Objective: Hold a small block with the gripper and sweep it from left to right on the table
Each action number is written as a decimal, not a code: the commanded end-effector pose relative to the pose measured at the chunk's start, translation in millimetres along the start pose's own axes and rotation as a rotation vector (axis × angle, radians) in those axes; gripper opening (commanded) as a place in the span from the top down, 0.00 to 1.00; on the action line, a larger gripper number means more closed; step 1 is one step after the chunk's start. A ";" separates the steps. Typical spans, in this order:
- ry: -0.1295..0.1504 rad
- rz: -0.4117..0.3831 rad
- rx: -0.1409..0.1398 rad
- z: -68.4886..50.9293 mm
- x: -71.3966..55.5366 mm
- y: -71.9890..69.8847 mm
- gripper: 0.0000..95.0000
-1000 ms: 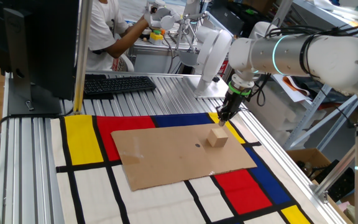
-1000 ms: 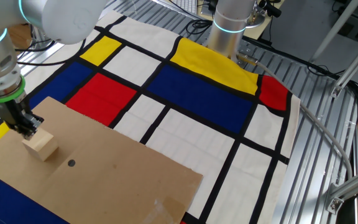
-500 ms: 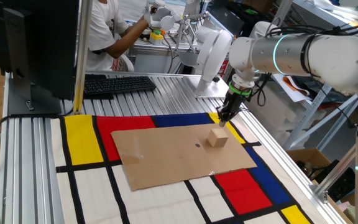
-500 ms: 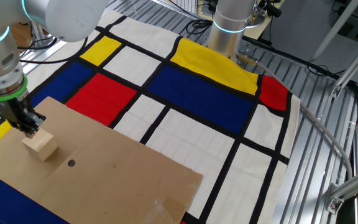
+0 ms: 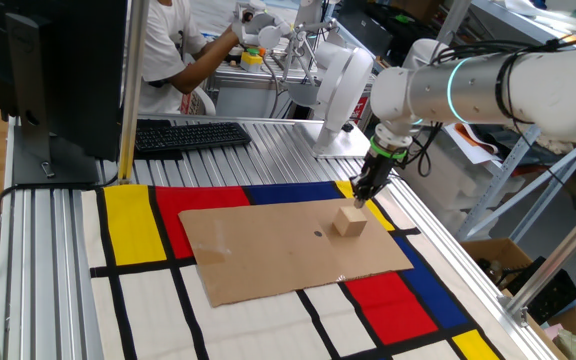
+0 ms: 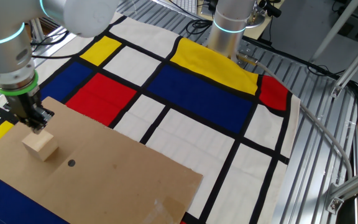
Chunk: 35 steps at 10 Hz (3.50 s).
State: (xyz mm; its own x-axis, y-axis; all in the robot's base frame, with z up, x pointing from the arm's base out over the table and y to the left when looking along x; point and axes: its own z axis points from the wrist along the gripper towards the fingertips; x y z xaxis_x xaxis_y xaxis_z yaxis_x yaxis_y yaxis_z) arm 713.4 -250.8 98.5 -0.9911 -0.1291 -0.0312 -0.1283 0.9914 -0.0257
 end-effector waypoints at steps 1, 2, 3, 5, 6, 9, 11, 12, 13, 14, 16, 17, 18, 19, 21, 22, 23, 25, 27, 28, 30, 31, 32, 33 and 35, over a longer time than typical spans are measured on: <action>-0.001 0.000 0.003 -0.1 1.0 -0.3 1.00; -0.002 0.002 0.002 -0.1 1.0 -0.3 1.00; -0.002 0.004 0.003 0.0 1.0 -0.3 1.00; -0.003 0.003 0.002 0.3 0.9 -0.4 1.00; -0.003 0.004 0.002 0.4 0.9 -0.5 1.00; -0.002 0.005 -0.001 1.1 0.5 -0.6 1.00; 0.001 0.005 -0.007 1.8 0.0 -0.4 1.00; 0.002 0.004 -0.007 2.0 -0.1 -0.5 1.00; 0.001 0.003 -0.006 2.3 -0.3 -0.4 1.00; 0.000 0.002 -0.006 2.4 -0.4 -0.3 0.80; -0.001 0.005 -0.002 2.5 -0.5 -0.3 0.60; -0.002 0.005 0.001 2.6 -0.6 -0.2 0.60; -0.001 0.004 0.003 2.6 -0.6 -0.3 0.60; -0.001 0.009 0.004 2.6 -0.6 -0.3 0.40; 0.000 0.014 0.010 2.8 -0.8 -0.2 0.40; -0.001 0.015 0.013 2.8 -0.8 -0.2 0.40; -0.001 0.017 0.017 2.9 -0.9 -0.2 0.20; -0.002 0.023 0.017 3.0 -1.0 -0.1 0.20; -0.003 0.024 0.016 3.2 -1.1 -0.1 0.20; -0.003 0.025 0.017 3.3 -1.2 -0.1 0.20; -0.003 0.030 0.017 5.1 -2.2 -0.1 0.20; -0.003 0.029 0.015 7.7 -3.1 -0.8 0.20; -0.003 0.029 0.015 8.9 -3.5 -1.3 0.20; -0.007 0.033 0.014 12.3 -4.4 -2.4 0.20; 0.000 0.063 0.017 16.0 -5.5 -2.5 0.20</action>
State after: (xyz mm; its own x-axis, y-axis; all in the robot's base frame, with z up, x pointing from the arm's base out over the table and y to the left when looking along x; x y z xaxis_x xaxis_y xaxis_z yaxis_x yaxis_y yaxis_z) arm 720.0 -252.7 82.6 -0.9971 -0.0685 -0.0329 -0.0671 0.9969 -0.0422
